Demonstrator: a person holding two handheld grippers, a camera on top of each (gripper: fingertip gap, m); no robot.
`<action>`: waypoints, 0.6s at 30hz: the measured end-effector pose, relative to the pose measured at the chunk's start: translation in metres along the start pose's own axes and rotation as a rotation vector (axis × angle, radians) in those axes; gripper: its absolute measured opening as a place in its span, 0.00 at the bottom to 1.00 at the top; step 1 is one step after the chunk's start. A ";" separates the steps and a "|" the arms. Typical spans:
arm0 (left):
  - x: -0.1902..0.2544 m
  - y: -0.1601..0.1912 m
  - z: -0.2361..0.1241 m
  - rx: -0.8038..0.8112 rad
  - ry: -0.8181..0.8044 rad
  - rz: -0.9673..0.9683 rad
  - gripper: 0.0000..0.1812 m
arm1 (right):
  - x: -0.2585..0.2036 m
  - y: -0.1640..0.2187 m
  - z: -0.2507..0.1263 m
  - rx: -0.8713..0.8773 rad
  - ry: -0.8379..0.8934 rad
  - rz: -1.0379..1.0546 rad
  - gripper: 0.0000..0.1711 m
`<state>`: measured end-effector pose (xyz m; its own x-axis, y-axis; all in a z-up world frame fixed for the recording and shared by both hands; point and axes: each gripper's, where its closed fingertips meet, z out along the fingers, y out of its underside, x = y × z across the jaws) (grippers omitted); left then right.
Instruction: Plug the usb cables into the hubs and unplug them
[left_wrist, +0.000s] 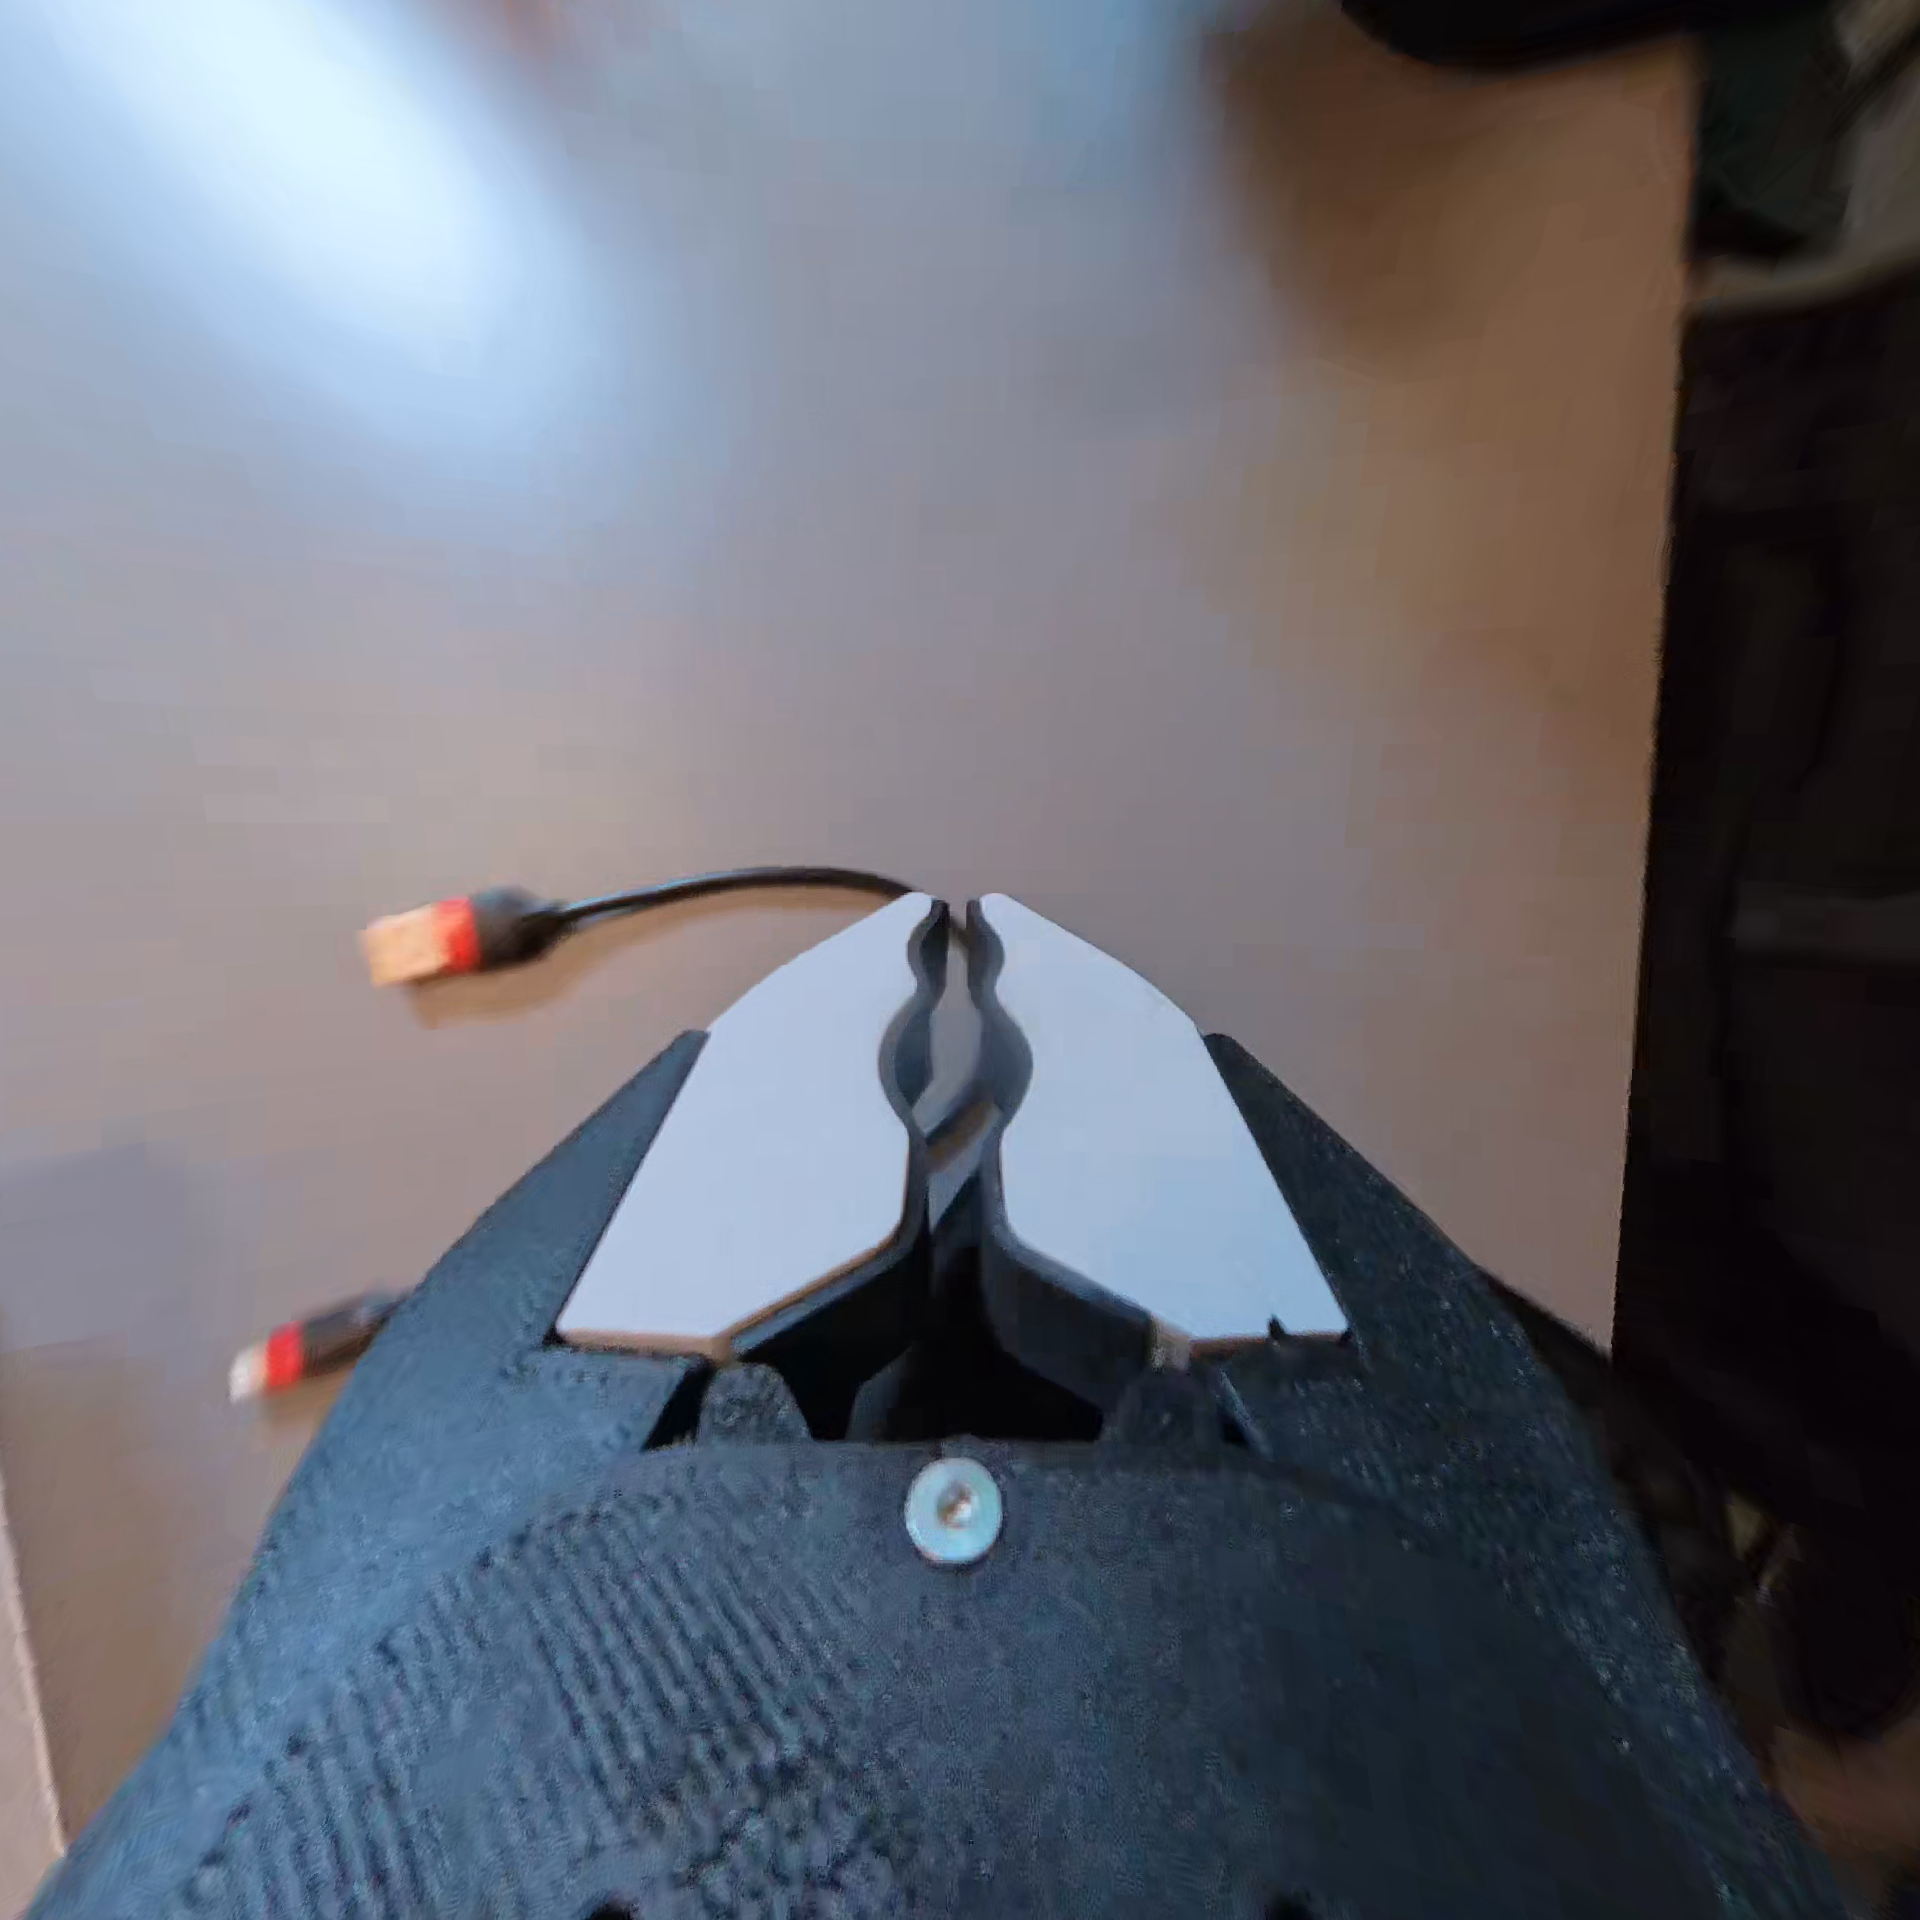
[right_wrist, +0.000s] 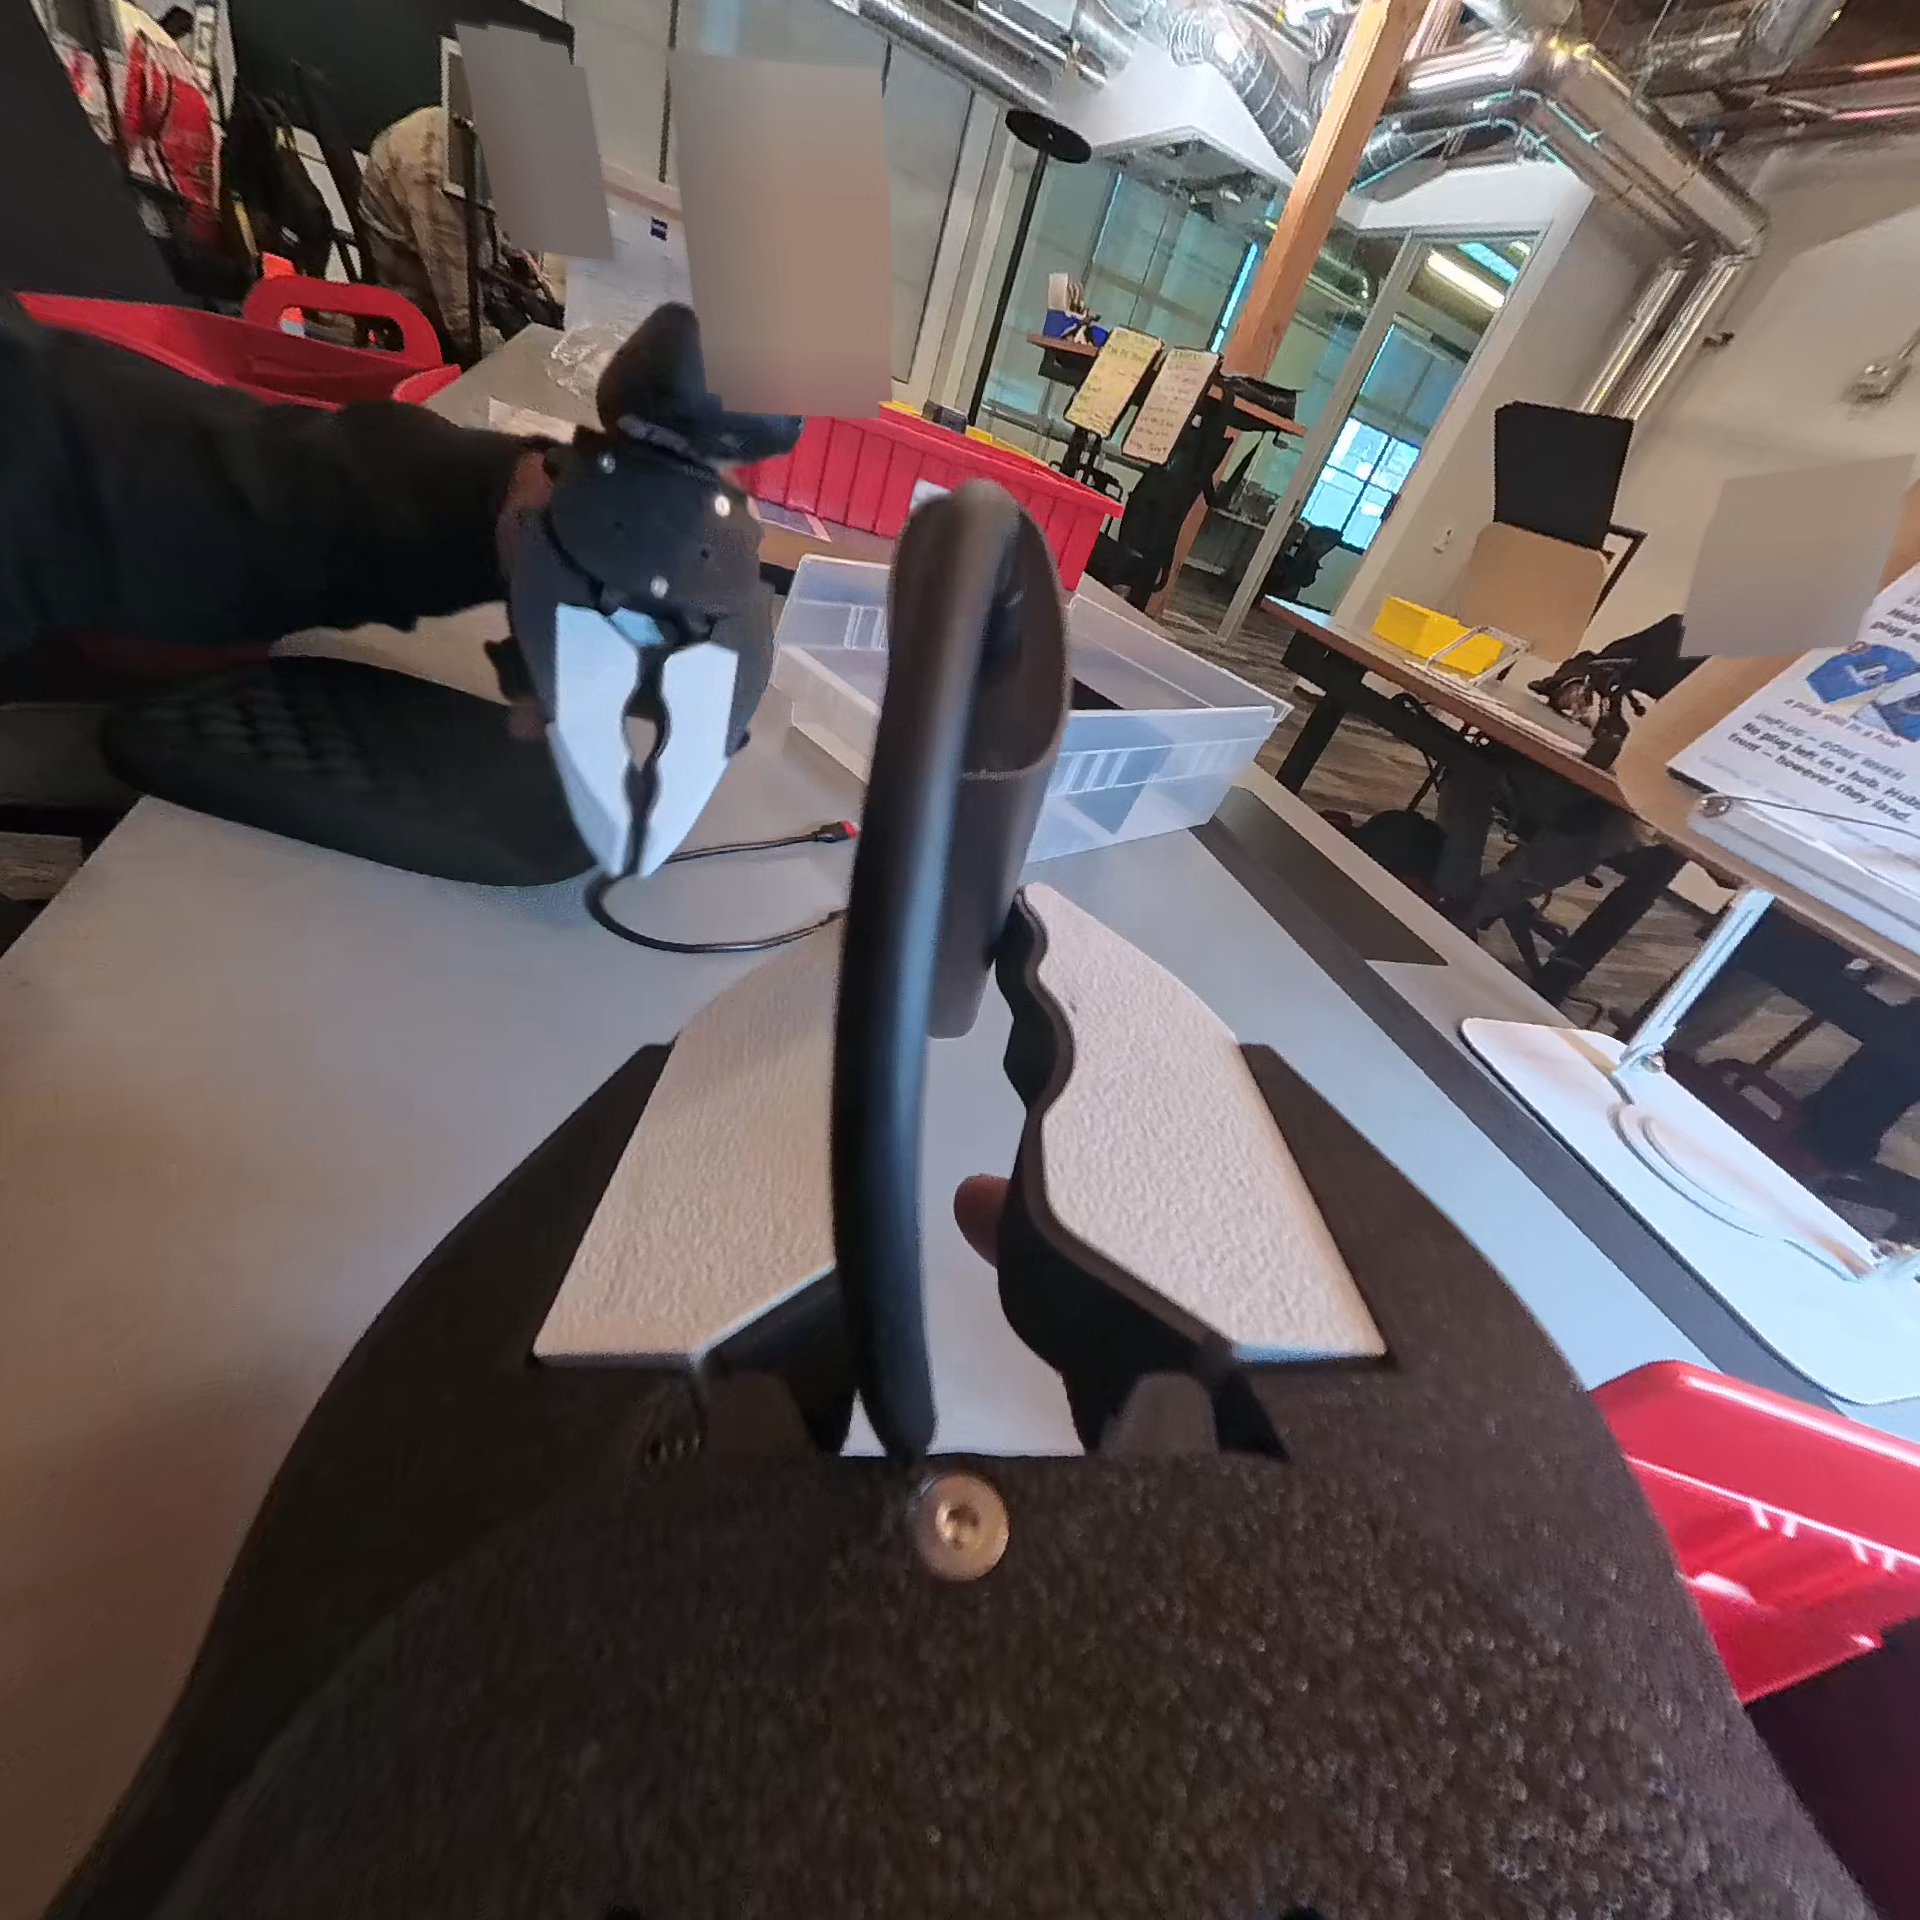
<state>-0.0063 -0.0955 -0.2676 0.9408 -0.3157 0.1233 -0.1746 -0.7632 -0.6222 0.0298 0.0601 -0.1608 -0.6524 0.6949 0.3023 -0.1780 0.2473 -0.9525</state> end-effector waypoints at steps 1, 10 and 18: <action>-0.013 -0.002 -0.005 0.026 -0.062 -0.093 0.04 | 0.000 0.001 0.001 -0.007 0.003 0.001 0.11; -0.068 0.009 0.011 -0.014 -0.266 -0.453 0.21 | 0.007 0.007 0.001 -0.050 0.048 0.010 0.10; -0.097 0.008 0.018 -0.103 -0.411 -0.419 0.16 | 0.006 0.007 0.001 -0.069 0.049 -0.004 0.10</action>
<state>-0.0935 -0.0605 -0.2987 0.9672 0.2531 0.0199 0.2283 -0.8328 -0.5043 0.0241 0.0651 -0.1659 -0.6145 0.7257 0.3095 -0.1285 0.2950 -0.9468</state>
